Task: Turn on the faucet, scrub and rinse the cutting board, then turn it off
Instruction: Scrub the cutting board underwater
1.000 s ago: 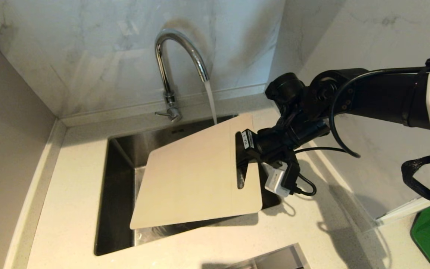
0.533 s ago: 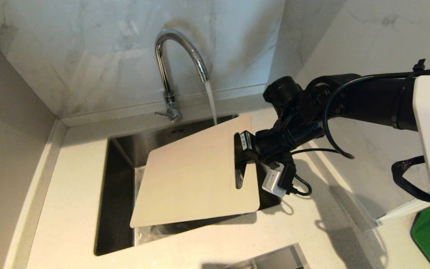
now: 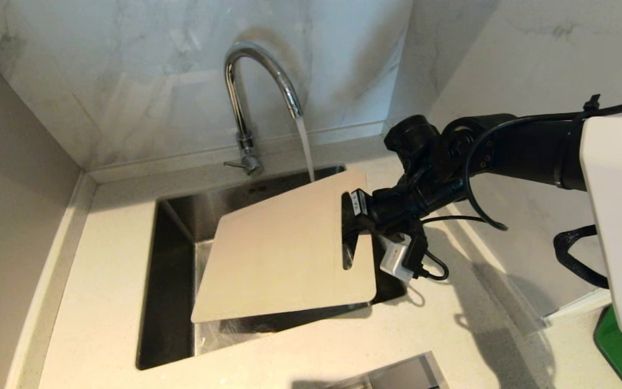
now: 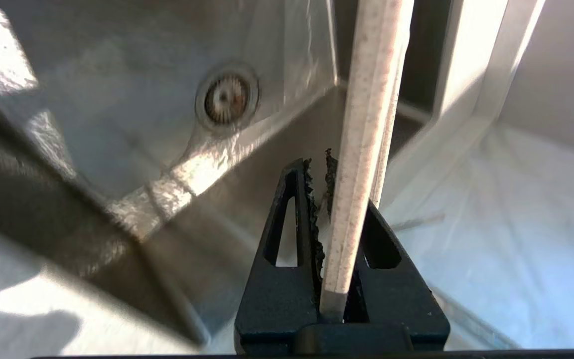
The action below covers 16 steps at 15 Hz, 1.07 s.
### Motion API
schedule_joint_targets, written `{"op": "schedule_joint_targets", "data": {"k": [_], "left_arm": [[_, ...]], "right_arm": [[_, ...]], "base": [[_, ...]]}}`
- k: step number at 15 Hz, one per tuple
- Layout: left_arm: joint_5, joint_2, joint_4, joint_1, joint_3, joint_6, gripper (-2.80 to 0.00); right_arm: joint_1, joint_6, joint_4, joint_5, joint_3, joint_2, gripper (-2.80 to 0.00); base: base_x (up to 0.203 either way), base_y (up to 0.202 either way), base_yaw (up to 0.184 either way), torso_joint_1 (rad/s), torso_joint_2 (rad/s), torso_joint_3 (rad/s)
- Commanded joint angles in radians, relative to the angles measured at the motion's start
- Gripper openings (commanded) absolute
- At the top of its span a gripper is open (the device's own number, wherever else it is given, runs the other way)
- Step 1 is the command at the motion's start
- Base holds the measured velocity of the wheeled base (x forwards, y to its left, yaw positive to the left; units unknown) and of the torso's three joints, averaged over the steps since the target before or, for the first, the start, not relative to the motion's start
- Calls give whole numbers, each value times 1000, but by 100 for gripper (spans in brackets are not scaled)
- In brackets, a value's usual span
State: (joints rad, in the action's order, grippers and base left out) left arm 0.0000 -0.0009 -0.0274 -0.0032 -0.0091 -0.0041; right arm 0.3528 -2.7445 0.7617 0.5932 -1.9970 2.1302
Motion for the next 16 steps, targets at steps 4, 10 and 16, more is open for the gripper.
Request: {"op": "schedule_joint_targets", "data": {"k": [4, 10, 16], "left_arm": [[0, 1, 0, 0, 0, -1, -280], [0, 1, 0, 0, 0, -1, -280], [0, 1, 0, 0, 0, -1, -280]], "right_arm": [[-33, -16, -45, 9, -1, 14, -280], [-73, -16, -89, 30, 0, 17, -280], [-75, -16, -143, 55, -2, 37, -280]], "base": [[0, 0, 0, 0, 0, 0], [0, 0, 0, 0, 0, 0], [0, 0, 0, 0, 0, 0]]}}
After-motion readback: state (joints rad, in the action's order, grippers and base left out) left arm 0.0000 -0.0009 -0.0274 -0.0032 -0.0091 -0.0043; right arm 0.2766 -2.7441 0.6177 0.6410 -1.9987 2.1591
